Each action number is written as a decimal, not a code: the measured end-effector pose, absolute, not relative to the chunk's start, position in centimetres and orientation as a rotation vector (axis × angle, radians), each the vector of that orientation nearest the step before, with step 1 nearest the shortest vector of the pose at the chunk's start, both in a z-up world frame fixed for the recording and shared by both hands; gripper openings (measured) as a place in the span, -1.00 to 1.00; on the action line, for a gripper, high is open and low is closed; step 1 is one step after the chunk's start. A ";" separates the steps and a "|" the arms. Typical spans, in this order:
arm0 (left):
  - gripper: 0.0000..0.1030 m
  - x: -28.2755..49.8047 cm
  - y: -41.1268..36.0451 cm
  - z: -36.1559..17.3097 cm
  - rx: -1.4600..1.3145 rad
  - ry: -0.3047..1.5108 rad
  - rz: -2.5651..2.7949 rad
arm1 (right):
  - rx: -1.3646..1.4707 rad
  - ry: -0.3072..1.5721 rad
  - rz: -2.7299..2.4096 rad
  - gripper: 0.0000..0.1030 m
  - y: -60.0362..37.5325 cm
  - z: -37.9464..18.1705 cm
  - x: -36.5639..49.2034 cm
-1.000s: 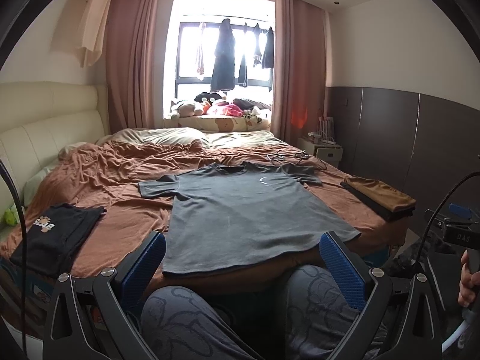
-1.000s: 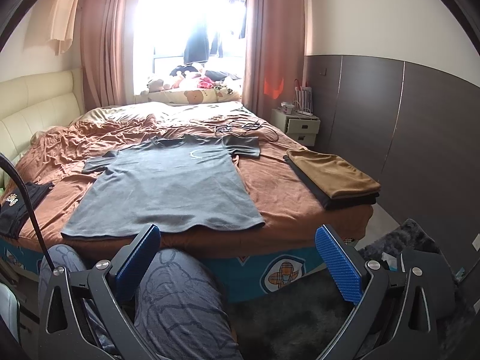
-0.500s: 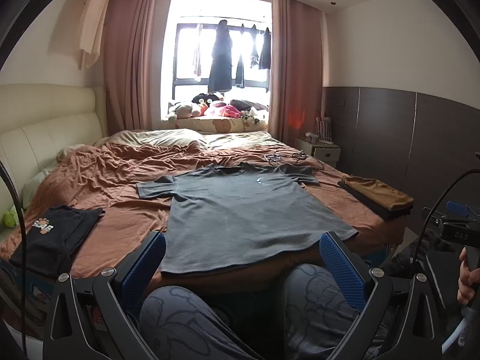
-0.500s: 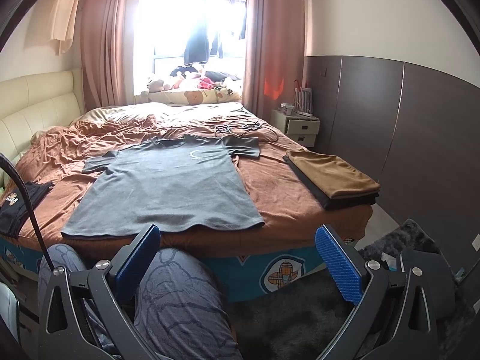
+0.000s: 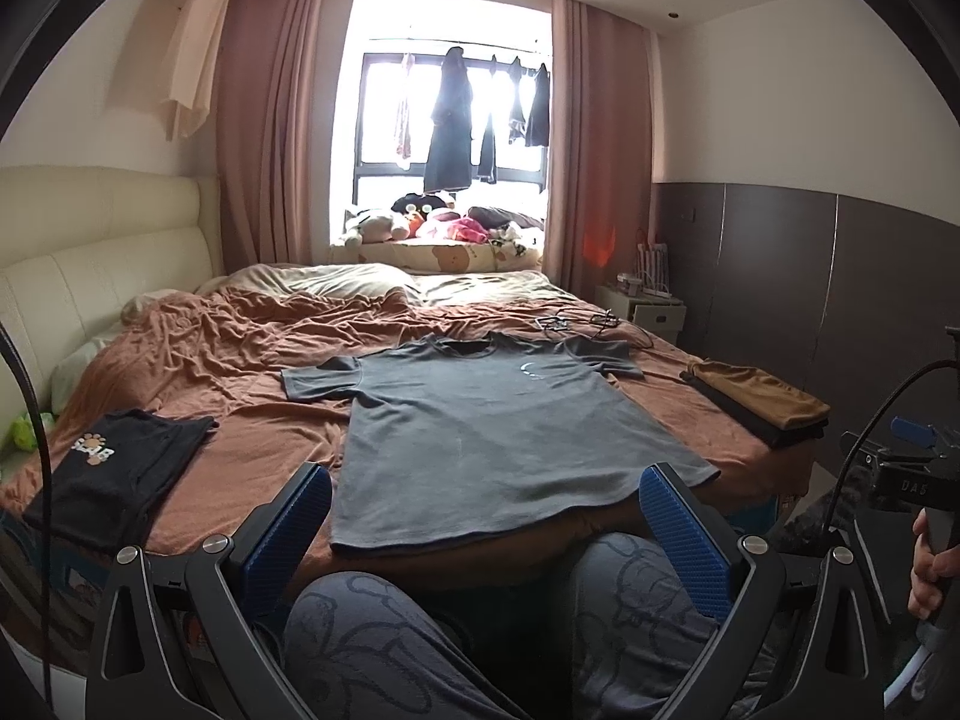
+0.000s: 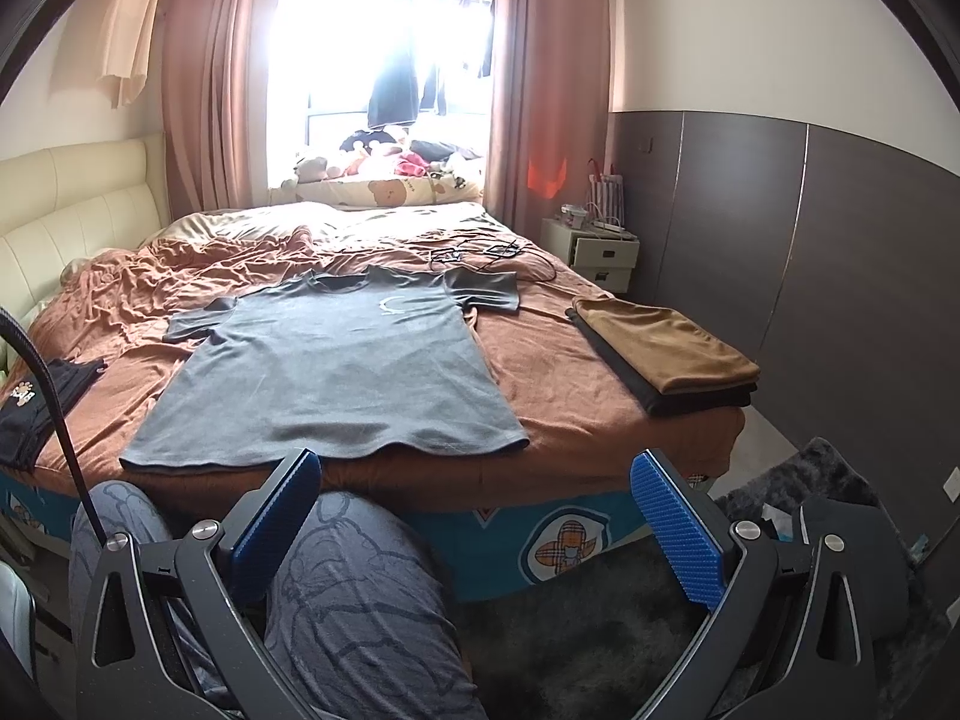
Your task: Fold small clothes
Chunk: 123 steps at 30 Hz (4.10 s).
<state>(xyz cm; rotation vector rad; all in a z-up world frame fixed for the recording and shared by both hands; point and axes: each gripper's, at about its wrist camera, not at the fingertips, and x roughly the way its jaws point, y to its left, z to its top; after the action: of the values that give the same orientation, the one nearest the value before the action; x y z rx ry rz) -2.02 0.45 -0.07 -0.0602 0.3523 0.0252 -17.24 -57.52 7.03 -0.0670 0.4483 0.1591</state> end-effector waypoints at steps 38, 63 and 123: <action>1.00 1.2 5.3 1.7 -0.154 0.336 0.094 | -0.080 0.423 0.197 1.00 -56.7 9.9 -12.5; 1.00 12.5 11.4 2.6 -0.151 0.464 0.256 | -0.125 0.559 0.346 1.00 -51.3 10.9 2.6; 0.46 43.3 36.6 -9.4 -0.357 0.733 0.350 | -0.161 0.728 0.773 0.62 -22.1 0.2 35.1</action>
<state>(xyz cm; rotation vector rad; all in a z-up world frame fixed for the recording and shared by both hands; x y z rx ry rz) 43.31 36.64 -9.40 -0.3567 0.7333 0.3502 35.13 -22.07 0.21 -0.1611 0.7285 0.7726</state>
